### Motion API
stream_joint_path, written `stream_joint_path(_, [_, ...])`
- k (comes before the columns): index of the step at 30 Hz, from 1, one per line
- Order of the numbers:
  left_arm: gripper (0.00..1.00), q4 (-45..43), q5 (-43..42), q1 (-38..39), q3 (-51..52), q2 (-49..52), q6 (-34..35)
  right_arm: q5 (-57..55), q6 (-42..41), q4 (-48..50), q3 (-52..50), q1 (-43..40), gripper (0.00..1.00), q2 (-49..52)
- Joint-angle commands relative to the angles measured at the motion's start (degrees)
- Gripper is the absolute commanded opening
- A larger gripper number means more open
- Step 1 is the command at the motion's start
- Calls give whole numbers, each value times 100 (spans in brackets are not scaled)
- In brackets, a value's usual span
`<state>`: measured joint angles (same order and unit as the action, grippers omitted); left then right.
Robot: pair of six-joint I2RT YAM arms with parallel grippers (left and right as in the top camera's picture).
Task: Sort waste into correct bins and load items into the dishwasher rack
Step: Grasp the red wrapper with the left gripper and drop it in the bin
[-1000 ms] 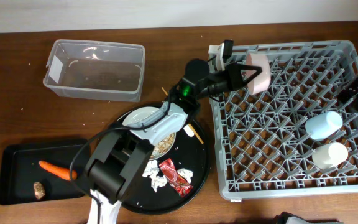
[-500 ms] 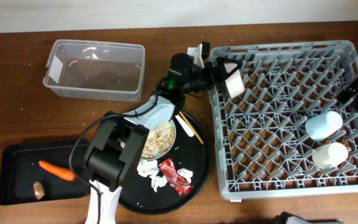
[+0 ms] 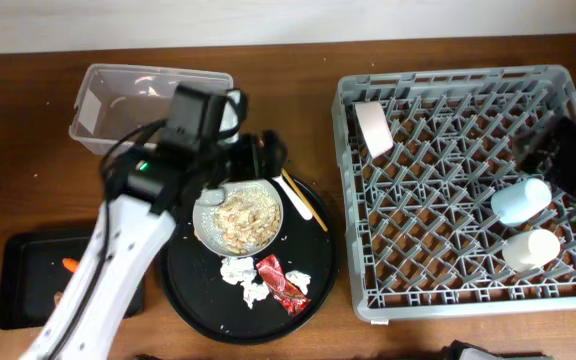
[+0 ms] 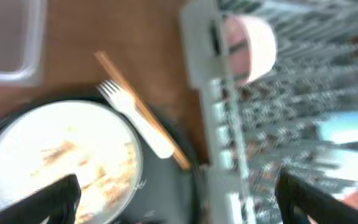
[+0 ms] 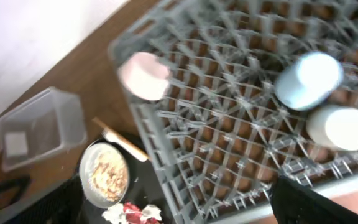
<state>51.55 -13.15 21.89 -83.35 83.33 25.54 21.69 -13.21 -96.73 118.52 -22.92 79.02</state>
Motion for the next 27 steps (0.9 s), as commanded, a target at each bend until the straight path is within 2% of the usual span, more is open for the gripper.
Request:
stream_joint_path(1, [99,1580,1233,-4,92,-83,-483,254,295,-59,37,894,99,-9])
stream_joint_path(5, [97,2826,1434,-2,203,-70,-417,-155,291,-57,-219,2232,99,223])
stream_joint_path(7, [89,2000,1187,466,844,-68,-745,-439,286,-59,-476,2409,99,431])
stream_joint_path(8, [78,1300,1193,898,1355,-46,-1062,-439,286,-59,-490,2409,100,501])
stream_joint_path(9, [73,730,1353,1246,1762,17,-1235,-439,286,-59,-490,2402,99,527])
stream_joint_path(10, [50,173,1373,1499,2085,168,-1248,-439,286,-59,-490,2404,99,527])
stream_joint_path(12, [20,-407,1445,1659,2315,623,-1753,-439,284,-59,-490,2404,99,527])
stream_joint_path(15, [20,-544,1287,1663,2326,1088,-1923,-442,286,-59,-490,2404,99,527])
stream_joint_path(17, [49,-264,841,1711,2326,1095,-1917,-442,286,-59,-490,2404,99,527])
stream_joint_path(18, [59,-63,511,1742,2326,1095,-1919,-442,286,-59,-490,2404,99,527])
stream_joint_path(20, [71,122,343,2052,2328,1095,-2096,-439,286,-59,-490,2404,99,527])
stream_joint_path(22, [77,238,535,2671,2332,1097,-2129,-439,286,-59,-490,2404,99,527])
stream_joint_path(24, [80,310,564,2907,2450,1161,-1869,-439,286,-59,-490,2404,99,527])
stream_joint_path(27, [80,-450,575,2896,3032,1290,-1790,-439,289,-59,-490,2404,99,529])
